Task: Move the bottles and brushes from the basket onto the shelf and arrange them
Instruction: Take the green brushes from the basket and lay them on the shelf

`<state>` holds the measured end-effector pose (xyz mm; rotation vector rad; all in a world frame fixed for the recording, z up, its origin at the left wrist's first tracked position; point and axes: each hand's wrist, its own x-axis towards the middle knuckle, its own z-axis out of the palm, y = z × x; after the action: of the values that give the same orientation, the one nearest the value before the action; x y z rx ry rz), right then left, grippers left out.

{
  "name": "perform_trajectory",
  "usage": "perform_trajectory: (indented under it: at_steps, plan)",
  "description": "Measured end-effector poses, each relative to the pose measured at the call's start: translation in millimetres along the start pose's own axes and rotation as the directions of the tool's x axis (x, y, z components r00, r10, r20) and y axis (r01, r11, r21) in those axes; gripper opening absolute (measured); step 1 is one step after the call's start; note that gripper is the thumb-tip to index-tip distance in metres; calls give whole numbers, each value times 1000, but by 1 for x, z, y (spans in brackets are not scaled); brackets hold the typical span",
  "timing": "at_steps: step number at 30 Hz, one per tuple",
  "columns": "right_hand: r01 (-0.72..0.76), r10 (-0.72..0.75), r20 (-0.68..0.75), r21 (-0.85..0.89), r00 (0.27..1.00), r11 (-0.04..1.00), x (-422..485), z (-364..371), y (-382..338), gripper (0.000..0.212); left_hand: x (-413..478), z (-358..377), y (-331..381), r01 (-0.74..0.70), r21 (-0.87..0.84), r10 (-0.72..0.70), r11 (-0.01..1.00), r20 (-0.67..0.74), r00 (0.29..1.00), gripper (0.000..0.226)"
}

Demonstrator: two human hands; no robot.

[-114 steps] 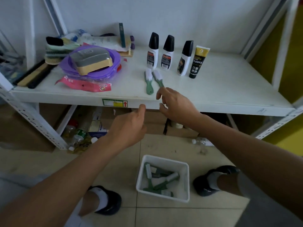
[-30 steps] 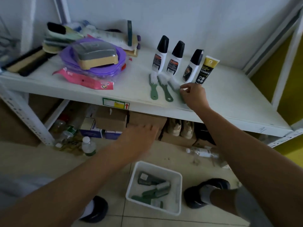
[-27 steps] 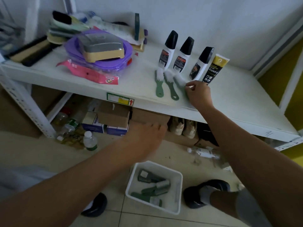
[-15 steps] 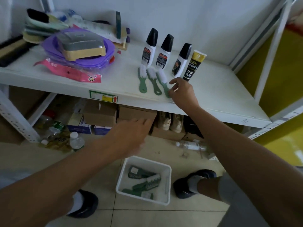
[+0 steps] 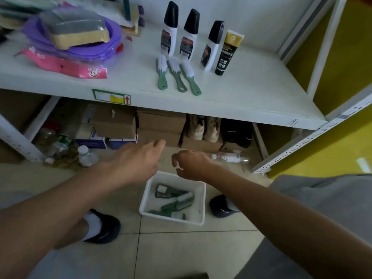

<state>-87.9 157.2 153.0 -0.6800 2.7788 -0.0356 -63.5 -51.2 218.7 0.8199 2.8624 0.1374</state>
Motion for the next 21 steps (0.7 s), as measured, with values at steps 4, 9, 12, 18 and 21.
perform_trajectory:
  at_steps: [4,9,12,18,21]
  plan:
    - [-93,79,186,72,979,993,14,58,4,21,8,18,-1,-18,-27,18,999,25,1000,48]
    - [-276,177,395,209,901,938,36,127,11,22,19,35,1,-24,-54,28,998,75,997,49]
    - [-333,192,492,216,849,918,41,173,8,26,24,49,-4,-35,-91,43,995,86,995,47]
    - [-223,36,541,285,840,932,43,238,-9,18,24,68,-13,-8,-76,15,997,91,996,36]
    - [-209,48,532,246,846,946,45,256,-14,16,25,74,-15,9,-93,-1,996,82,997,42]
